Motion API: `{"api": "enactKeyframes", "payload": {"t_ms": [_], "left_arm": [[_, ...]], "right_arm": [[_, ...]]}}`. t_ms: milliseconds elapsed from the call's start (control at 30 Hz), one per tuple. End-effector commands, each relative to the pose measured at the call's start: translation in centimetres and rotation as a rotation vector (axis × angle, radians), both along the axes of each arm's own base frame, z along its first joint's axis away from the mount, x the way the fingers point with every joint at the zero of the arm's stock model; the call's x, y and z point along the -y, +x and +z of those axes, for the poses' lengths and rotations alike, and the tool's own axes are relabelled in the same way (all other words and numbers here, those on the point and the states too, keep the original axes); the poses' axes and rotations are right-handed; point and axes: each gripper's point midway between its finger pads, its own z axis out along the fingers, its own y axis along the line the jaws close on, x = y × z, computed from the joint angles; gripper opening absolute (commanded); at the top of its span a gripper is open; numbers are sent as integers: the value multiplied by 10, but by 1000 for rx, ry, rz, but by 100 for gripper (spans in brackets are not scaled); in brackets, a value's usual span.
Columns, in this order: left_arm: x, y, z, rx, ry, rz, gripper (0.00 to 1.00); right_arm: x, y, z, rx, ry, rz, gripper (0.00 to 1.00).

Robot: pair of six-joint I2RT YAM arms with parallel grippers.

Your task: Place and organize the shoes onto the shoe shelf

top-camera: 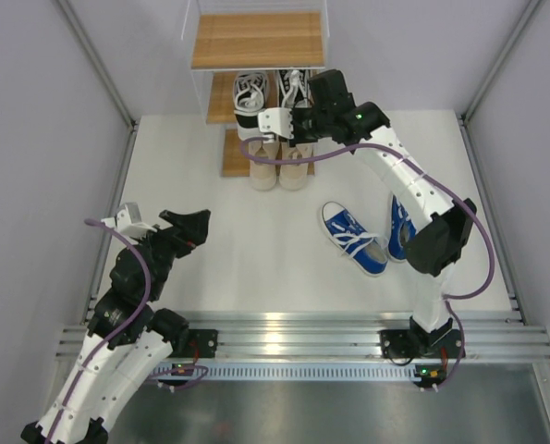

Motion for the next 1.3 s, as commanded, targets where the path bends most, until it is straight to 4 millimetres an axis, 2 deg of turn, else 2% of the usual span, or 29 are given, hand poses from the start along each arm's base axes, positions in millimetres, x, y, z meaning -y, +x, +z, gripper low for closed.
{"api": "enactKeyframes", "payload": {"t_ms": [0,500,733,833,1000,1133,1167,1267], "left_arm": [[3,3,9,37,-25,-8,98],[4,3,8,35,-31,-9,98],[4,3,10,38,-35,-10,98],[4,2,12,45,-37,-12,98],[6,3,14,44,-35,-18,97],[7,4,16,43,-31,-23,97],[8,6,16,38,-27,-26,97],[11,12,20,25,-13,-27,95]], "right_arm": [[-1,25,54,181,82,-24,17],[11,22,59,194,81,-38,34],[18,17,72,212,117,-51,53],[21,8,85,221,144,-44,65],[22,-6,101,210,201,-32,75],[22,-23,121,191,268,-13,76],[24,-30,129,192,289,-10,76],[26,-52,139,112,355,10,74]]}}
